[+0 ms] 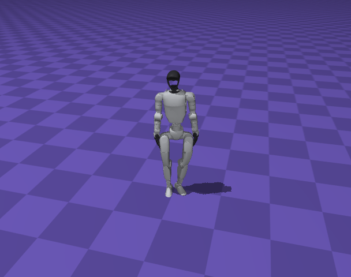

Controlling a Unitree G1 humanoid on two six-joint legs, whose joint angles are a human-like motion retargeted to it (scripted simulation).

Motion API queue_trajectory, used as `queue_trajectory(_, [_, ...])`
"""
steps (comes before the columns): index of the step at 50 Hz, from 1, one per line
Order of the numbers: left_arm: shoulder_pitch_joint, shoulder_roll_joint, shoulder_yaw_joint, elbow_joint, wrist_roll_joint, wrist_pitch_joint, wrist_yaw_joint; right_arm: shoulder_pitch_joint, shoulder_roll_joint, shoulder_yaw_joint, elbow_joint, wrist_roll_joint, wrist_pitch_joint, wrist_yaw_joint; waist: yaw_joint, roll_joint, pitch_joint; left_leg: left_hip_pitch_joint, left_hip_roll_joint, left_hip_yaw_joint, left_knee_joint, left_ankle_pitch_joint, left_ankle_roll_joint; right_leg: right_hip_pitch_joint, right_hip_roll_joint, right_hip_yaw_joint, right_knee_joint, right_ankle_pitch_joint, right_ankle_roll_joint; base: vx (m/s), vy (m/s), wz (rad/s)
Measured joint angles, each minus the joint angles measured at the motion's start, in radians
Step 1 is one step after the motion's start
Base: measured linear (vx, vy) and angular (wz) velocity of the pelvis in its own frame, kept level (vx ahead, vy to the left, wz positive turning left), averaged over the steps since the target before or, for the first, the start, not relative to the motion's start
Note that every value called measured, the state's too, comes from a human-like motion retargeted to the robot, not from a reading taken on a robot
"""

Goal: In place motions

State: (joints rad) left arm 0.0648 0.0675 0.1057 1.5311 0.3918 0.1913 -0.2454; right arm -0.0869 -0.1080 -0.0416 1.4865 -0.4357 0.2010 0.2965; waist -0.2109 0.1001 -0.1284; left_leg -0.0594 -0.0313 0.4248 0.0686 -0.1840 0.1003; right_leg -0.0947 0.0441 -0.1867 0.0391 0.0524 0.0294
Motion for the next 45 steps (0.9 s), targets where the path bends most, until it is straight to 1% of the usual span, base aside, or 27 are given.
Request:
queue_trajectory(3, [0.006, 0.010, 0.016, 0.021, -0.010, 0.005, 0.008, 0.003, 0.004, 0.016, -0.011, -0.037, 0.001, 0.013, -0.013, -0.020, -0.006, -0.005, -0.029, -0.075, -0.006, 0.022, 0.012, 0.016, -0.021, -0.084, -0.003, -0.012, -0.011, -0.04, 0.06, 1.50])
queue_trajectory(10, [0.026, 0.011, 0.042, 0.052, -0.024, 0.008, 0.017, 0.004, 0.020, 0.061, -0.049, -0.079, -0.011, 0.032, 0.025, -0.051, -0.016, 0.000, -0.059, -0.122, -0.018, 0.047, 0.021, 0.041, -0.050, -0.142, -0.001, -0.029, -0.015, -0.05, 0.07, 0.56])
queue_trajectory(12, [0.029, 0.005, 0.041, 0.059, -0.025, 0.008, 0.016, 0.006, 0.025, 0.068, -0.063, -0.079, -0.016, 0.034, 0.031, -0.054, -0.015, 0.003, -0.065, -0.133, -0.020, 0.050, 0.024, 0.049, -0.053, -0.154, -0.002, -0.033, -0.016, -0.04, 0.05, 0.42])
queue_trajectory(17, [0.031, -0.010, 0.034, 0.060, -0.028, 0.005, 0.023, 0.012, 0.037, 0.080, -0.083, -0.066, -0.026, 0.042, 0.026, -0.045, -0.007, 0.036, -0.096, -0.173, -0.048, 0.051, 0.053, 0.067, -0.044, -0.196, -0.005, -0.041, -0.021, -0.06, 0.04, 0.41])
queue_trajectory(22, [0.019, -0.015, 0.020, 0.052, -0.026, 0.024, 0.055, 0.021, 0.035, 0.097, -0.081, -0.078, -0.027, 0.041, 0.060, -0.052, -0.006, 0.017, -0.091, -0.158, -0.035, 0.060, 0.047, 0.073, -0.051, -0.177, -0.007, -0.040, -0.020, -0.01, 0.01, -0.09])
queue_trajectory(26, [0.003, -0.010, -0.008, 0.043, -0.001, 0.027, 0.045, 0.031, 0.027, 0.103, -0.065, -0.106, -0.022, 0.028, 0.063, -0.056, -0.010, 0.005, -0.084, -0.163, -0.025, 0.063, 0.035, 0.071, -0.062, -0.181, -0.006, -0.041, -0.018, -0.01, 0.00, 0.05])
queue_trajectory(30, [-0.011, -0.006, -0.020, 0.024, 0.011, 0.024, 0.019, 0.038, 0.016, 0.108, -0.038, -0.139, -0.009, 0.009, 0.125, -0.061, -0.002, -0.020, -0.071, -0.098, -0.008, 0.073, 0.037, 0.066, -0.058, -0.121, -0.004, -0.034, -0.021, 0.00, 0.01, -0.57])
queue_trajectory(33, [-0.020, -0.005, -0.030, 0.009, 0.004, 0.019, 0.016, 0.043, 0.006, 0.096, -0.009, -0.152, -0.001, 0.002, 0.076, -0.053, -0.009, -0.004, -0.077, -0.153, -0.016, 0.062, 0.029, 0.066, -0.064, -0.172, -0.005, -0.039, -0.018, -0.01, 0.00, 0.58])
queue_trajectory(38, [-0.024, -0.009, -0.018, 0.001, -0.013, 0.011, 0.005, 0.052, -0.002, 0.076, 0.022, -0.130, 0.013, -0.002, 0.110, -0.052, -0.006, -0.008, -0.066, -0.104, -0.013, 0.064, 0.026, 0.064, -0.057, -0.123, -0.004, -0.035, -0.021, 0.02, -0.01, -0.45])
queue_trajectory(42, [-0.031, -0.005, -0.027, 0.008, -0.013, 0.009, -0.003, 0.053, -0.004, 0.054, 0.031, -0.111, 0.015, -0.004, 0.073, -0.042, -0.006, 0.001, -0.067, -0.133, -0.014, 0.058, 0.025, 0.066, -0.055, -0.150, -0.006, -0.035, -0.021, 0.02, -0.03, 0.19])
queue_trajectory(45, [-0.030, -0.005, -0.026, 0.014, -0.013, 0.009, -0.007, 0.056, -0.003, 0.055, 0.030, -0.111, 0.014, -0.007, 0.079, -0.039, -0.006, 0.007, -0.062, -0.114, -0.018, 0.056, 0.024, 0.069, -0.045, -0.133, -0.008, -0.036, -0.024, 0.01, -0.02, -0.19])
